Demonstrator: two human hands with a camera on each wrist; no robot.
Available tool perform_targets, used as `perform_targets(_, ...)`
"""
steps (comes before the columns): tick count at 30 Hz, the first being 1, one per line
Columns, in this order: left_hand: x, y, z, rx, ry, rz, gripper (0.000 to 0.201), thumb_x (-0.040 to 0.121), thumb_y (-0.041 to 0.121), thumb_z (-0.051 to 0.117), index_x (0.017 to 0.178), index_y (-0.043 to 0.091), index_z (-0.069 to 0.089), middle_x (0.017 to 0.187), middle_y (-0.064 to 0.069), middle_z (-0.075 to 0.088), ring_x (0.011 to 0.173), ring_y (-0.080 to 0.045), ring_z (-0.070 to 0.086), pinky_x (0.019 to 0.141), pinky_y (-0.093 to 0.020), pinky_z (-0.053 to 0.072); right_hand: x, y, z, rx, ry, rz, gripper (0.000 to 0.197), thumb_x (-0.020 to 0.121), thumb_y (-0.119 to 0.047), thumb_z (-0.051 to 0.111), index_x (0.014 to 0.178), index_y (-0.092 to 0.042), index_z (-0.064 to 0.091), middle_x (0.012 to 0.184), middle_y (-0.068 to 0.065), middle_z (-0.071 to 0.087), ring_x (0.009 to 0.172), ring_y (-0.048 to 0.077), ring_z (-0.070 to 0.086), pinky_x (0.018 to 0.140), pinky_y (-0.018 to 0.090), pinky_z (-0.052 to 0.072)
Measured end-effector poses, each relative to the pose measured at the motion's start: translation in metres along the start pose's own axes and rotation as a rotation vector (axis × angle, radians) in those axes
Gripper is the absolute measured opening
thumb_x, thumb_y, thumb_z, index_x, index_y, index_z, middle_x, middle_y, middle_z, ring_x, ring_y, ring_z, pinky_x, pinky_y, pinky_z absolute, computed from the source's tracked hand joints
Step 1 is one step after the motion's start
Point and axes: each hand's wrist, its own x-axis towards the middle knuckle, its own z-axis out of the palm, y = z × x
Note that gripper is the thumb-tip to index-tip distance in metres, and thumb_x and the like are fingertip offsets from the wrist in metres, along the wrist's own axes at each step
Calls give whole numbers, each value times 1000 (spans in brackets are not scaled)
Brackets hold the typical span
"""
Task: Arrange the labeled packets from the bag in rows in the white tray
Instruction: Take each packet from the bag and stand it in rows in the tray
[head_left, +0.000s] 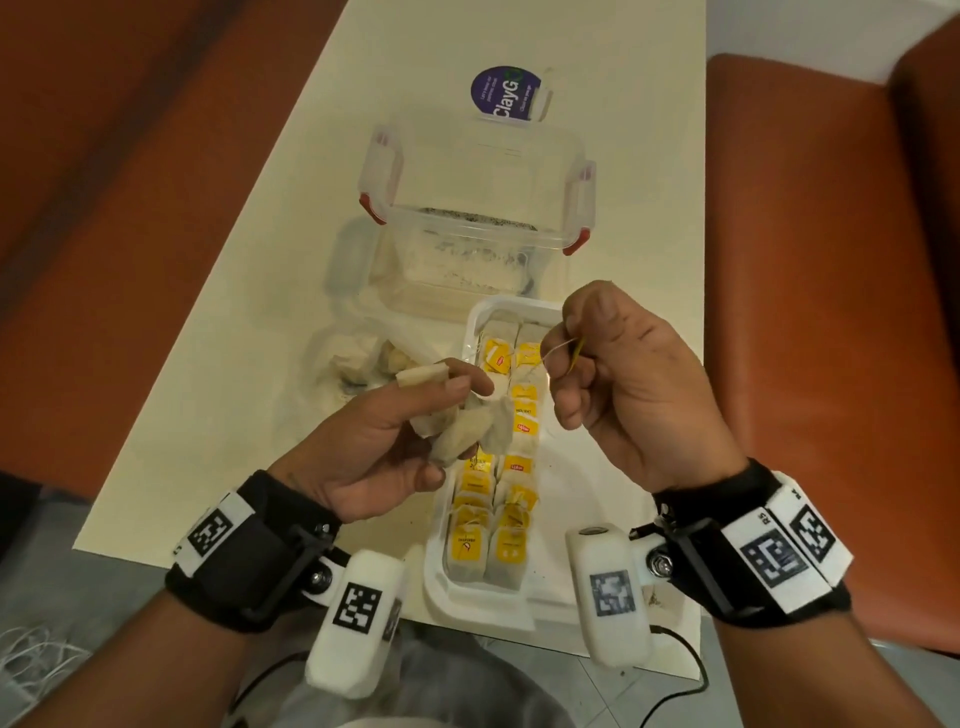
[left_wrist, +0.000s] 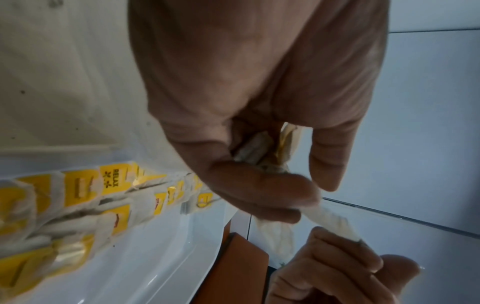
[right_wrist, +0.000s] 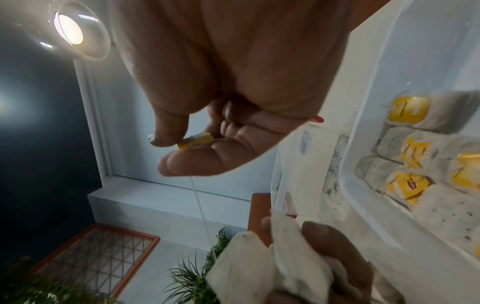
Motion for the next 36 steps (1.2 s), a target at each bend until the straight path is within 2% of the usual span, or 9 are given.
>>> perform_targets(7, 2, -4, 3, 141, 20, 35, 11, 80, 16, 77, 90, 21, 75, 82, -2, 59, 87, -23, 53, 47, -22, 53, 0, -5, -1, 80, 66, -29, 43, 62, -53, 64, 80, -15, 51, 62, 2, 61, 40, 7, 55, 39, 17, 44)
perform_targets(12, 9, -7, 6, -8, 120, 120, 16, 74, 2, 69, 82, 16, 68, 71, 1, 65, 60, -7, 63, 57, -25, 59, -4, -10, -7, 112, 98, -69, 35, 73, -50, 55, 80, -17, 49, 60, -1, 58, 39, 4, 49, 39, 14, 39)
perform_targets(16, 16, -8, 4, -47, 271, 222, 17, 75, 2, 71, 79, 16, 63, 77, -1, 63, 60, -6, 64, 56, -23, 57, -7, -5, -17, -50, 131, -62, 25, 90, -39, 52, 82, -17, 58, 63, -1, 58, 43, 6, 46, 41, 16, 37)
perform_targets(19, 19, -6, 7, -98, 297, 300, 18, 82, -3, 67, 80, 14, 62, 78, -3, 68, 67, -10, 68, 59, -23, 59, -11, 8, -19, -302, 119, 5, 35, 86, -45, 53, 83, -13, 66, 67, -1, 58, 48, 9, 51, 46, 18, 42)
perform_targets(23, 20, -6, 15, -98, 295, 368, 21, 83, -7, 65, 91, 12, 66, 74, -1, 69, 66, -9, 67, 64, -22, 60, -15, 21, -18, -358, 119, 107, 50, 81, -55, 60, 91, -9, 75, 75, 1, 63, 63, 13, 62, 61, 24, 54)
perform_targets(26, 20, -4, 20, -117, 284, 313, 20, 83, -4, 65, 91, 14, 66, 79, -3, 67, 64, -9, 64, 58, -21, 57, -15, 21, -21, -279, 72, 141, 21, 93, -25, 66, 97, -9, 77, 91, 14, 67, 80, 20, 70, 74, 29, 58)
perform_targets(29, 16, 0, 22, -239, 201, 150, 17, 76, 4, 66, 89, 15, 69, 77, -6, 63, 63, -10, 61, 49, -18, 54, -17, 18, -25, -333, -17, 113, 31, 96, 4, 48, 105, -7, 75, 94, 16, 69, 83, 20, 72, 76, 29, 59)
perform_targets(32, 14, 4, 22, -316, 146, 18, 17, 72, 7, 63, 81, 16, 74, 77, -7, 64, 60, -10, 63, 42, -15, 50, -16, 14, -26, -470, -85, 8, 21, 97, -2, 57, 111, -11, 70, 90, 2, 73, 82, 15, 70, 75, 31, 59)
perform_targets(36, 16, 3, 22, -302, 137, -20, 16, 77, 7, 61, 82, 16, 73, 78, -7, 66, 56, -11, 64, 40, -14, 49, -12, 16, -27, -572, -85, -84, 9, 87, -17, 72, 96, -20, 71, 89, -2, 75, 79, 12, 65, 71, 32, 54)
